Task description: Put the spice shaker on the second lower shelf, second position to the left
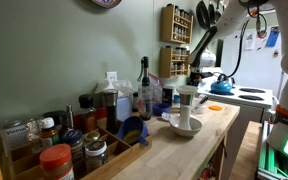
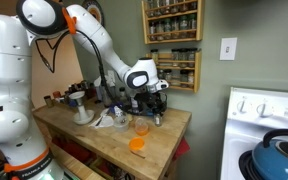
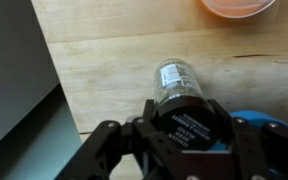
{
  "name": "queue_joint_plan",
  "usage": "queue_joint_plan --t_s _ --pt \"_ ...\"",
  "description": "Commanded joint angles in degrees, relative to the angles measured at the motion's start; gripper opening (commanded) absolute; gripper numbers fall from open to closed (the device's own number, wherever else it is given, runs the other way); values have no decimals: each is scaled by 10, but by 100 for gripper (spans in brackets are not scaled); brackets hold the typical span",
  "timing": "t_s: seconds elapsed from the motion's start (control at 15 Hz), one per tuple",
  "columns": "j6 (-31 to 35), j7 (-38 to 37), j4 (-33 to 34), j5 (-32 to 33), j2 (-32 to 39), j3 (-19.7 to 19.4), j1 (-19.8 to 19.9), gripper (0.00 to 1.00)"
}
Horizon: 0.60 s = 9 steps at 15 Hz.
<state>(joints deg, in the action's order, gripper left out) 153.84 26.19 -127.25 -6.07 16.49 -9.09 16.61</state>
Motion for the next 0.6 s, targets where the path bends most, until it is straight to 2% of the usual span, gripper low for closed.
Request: queue_joint_plan --t_s 0.0,0.2,0.53 --pt "-44 -13 16 19 1 2 6 30" --pt "-82 -4 18 7 -27 7 9 30" --pt "-145 16 22 -18 -127 2 7 30"
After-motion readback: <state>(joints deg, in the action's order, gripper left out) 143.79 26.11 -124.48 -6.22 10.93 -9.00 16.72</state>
